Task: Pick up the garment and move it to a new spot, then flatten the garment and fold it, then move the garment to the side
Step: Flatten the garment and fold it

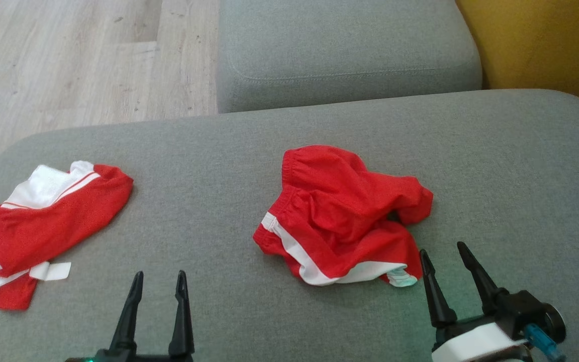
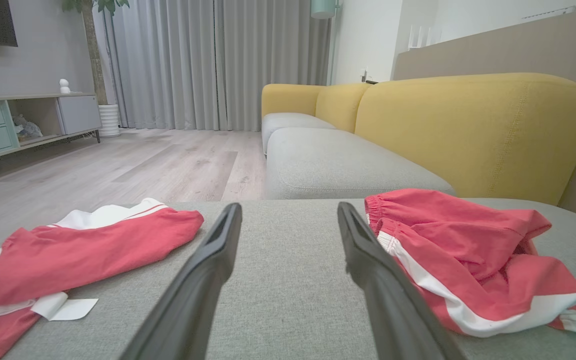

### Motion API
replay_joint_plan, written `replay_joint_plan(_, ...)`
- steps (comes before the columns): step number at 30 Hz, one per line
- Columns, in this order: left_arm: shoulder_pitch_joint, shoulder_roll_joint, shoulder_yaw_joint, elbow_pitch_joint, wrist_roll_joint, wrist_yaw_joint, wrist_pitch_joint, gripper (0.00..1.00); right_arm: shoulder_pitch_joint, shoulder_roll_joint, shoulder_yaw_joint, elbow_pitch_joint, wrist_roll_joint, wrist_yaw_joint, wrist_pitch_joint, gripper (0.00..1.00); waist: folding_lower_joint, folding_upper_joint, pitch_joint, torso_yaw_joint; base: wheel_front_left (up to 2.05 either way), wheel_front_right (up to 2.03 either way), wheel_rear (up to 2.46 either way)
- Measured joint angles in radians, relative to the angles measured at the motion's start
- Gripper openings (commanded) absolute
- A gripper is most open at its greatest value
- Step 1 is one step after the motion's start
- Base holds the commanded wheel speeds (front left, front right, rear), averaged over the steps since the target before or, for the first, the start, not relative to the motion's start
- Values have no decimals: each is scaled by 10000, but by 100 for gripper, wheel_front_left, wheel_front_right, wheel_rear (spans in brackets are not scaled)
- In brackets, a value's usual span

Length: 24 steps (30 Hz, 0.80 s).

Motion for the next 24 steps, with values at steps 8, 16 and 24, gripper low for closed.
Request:
replay_joint_plan(8,-499,-2,-194,445,-6,-667,2,100,-24,2,161,-4,38,0,0,100,0,0,235,-230,0,0,0)
replay_joint_plan(16,-3150,13,-953,2658,-119,-1720,0,100,-253,2,349,-12,-54,0,2,100,1,0,836,-809,0,0,0)
replay_joint_plan(24,-5167,861,-2963,5072,-1043,-1848,2,100,-802,0,546,-42,-226,0,2,100,2,0,1557,-1495,0,0,0)
